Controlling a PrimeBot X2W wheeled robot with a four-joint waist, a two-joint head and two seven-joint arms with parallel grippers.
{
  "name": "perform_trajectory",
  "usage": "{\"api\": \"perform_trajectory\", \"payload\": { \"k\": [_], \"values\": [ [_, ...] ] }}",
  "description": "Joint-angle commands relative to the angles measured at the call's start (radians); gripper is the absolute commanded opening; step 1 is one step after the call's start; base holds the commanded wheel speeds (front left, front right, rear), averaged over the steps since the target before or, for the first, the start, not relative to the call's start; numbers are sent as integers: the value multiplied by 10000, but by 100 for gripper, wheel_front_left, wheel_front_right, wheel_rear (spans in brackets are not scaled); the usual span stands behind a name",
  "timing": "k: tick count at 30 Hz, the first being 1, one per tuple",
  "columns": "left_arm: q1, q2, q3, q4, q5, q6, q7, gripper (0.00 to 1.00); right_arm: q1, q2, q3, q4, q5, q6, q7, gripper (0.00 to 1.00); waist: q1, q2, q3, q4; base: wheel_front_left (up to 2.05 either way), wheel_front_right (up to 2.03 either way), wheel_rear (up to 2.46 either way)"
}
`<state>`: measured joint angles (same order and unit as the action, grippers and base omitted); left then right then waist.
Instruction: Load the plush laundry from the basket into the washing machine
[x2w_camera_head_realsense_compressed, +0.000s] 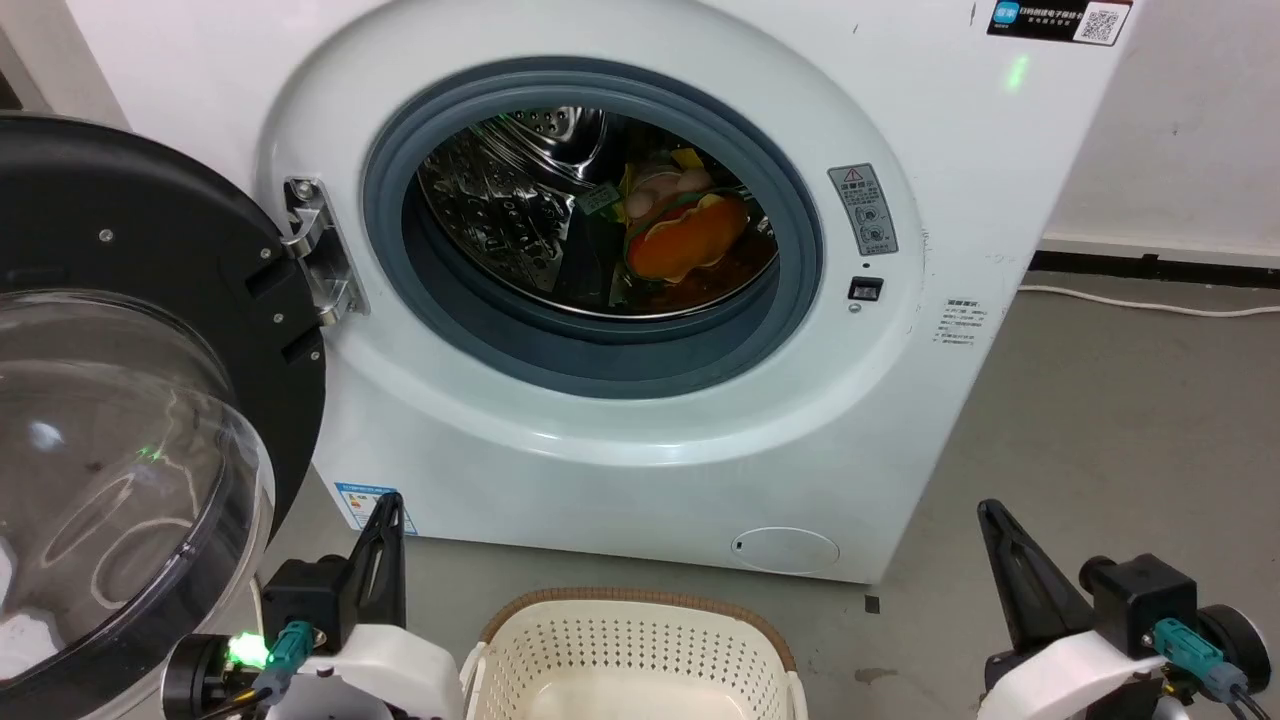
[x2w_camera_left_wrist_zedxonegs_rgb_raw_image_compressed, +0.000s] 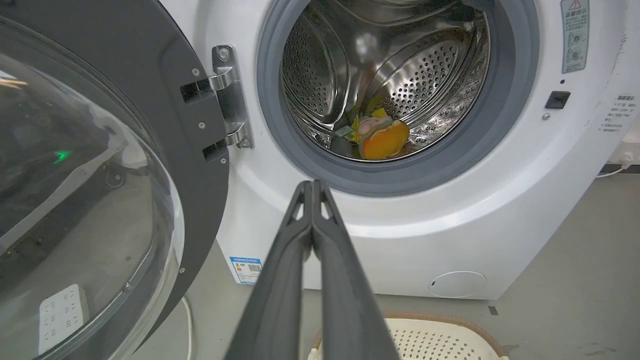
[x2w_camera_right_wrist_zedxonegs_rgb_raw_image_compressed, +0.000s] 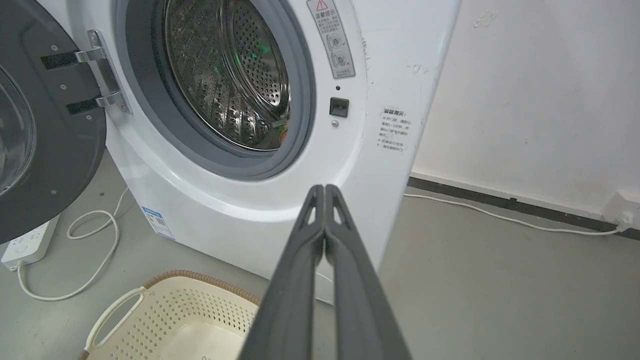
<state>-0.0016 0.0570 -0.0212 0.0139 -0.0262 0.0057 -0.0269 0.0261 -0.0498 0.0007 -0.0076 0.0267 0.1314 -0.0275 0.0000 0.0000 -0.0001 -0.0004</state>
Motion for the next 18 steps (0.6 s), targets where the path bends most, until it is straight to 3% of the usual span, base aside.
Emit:
{"api": "perform_trajectory", "payload": {
  "k": [1,18],
  "values": [
    [14,-15,56,-66,130,-44,48,0,-175,-4,-7,42,-84,-7,53,0,0,0,0,1,0,0,0],
    [16,-68,212,-139,262,-57,269,0,-261,-4,-7,76,-267,-7,275,0,0,0,1,4,0,0,0]
  ]
}}
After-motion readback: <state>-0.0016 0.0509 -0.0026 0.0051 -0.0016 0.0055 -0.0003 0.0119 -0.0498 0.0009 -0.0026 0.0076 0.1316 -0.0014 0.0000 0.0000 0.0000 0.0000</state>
